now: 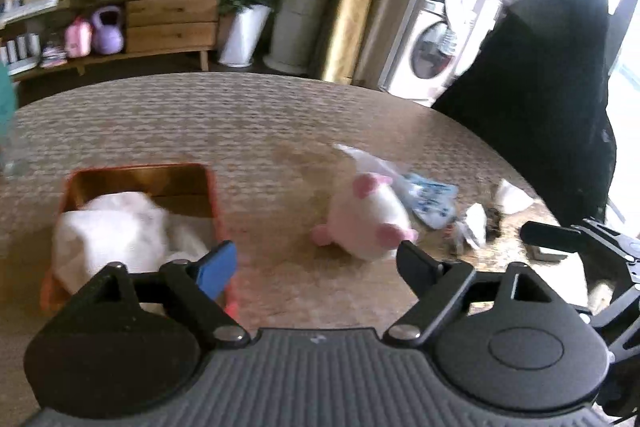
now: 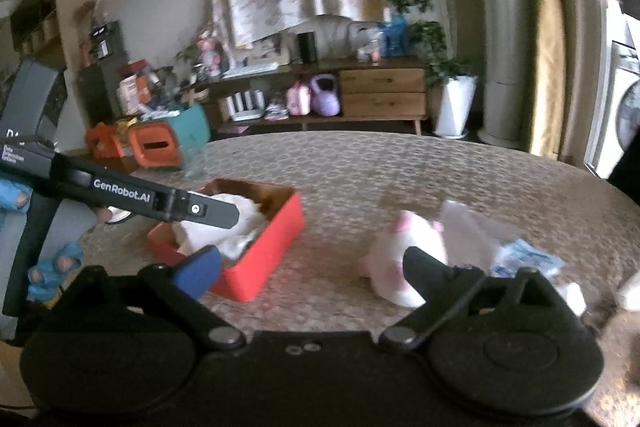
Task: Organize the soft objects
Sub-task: 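Move the left tool to the clear plastic bag and close on it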
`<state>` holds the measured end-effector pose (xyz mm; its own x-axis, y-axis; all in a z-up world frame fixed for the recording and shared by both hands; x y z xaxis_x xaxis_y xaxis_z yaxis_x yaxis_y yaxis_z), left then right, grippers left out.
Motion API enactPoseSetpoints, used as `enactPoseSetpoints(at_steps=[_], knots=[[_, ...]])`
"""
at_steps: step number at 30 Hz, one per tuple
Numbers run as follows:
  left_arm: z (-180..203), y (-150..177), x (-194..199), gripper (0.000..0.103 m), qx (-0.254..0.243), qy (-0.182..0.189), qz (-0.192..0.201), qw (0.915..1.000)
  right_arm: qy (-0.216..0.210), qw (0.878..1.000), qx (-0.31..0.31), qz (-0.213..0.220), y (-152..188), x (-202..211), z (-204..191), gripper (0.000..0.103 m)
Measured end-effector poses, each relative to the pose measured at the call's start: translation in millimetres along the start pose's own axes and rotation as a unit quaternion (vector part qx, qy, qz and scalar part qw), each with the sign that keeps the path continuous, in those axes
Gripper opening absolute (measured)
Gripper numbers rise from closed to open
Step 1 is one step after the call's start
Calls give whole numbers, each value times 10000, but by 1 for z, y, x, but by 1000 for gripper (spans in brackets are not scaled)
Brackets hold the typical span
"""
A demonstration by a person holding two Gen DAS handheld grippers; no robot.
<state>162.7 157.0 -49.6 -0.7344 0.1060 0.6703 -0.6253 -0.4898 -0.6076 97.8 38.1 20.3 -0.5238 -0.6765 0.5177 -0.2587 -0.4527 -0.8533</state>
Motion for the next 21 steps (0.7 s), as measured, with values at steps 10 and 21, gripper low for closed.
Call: enactPoseSetpoints(at_steps=[10,21], knots=[[84,-7,-46,103,-441,491,20,9978,673,9966,-402,-235,52,28,71,98],[136,-31,-119,103,-539,627,-339,9960,1018,9912,-590,-613,97,23,137,102]])
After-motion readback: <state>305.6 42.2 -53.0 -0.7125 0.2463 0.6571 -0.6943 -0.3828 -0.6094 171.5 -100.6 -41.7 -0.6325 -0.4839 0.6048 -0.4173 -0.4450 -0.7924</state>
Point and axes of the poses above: each gripper's, at about its wrist camera, not at the fingertips, and x roughly against the way its jaws point, z to its right, y to its underside, the point moved 9 cm from there along -x, roughly the way its jaws point, and after that the axes turned 15 degrees about x, right-handed, at the moved point
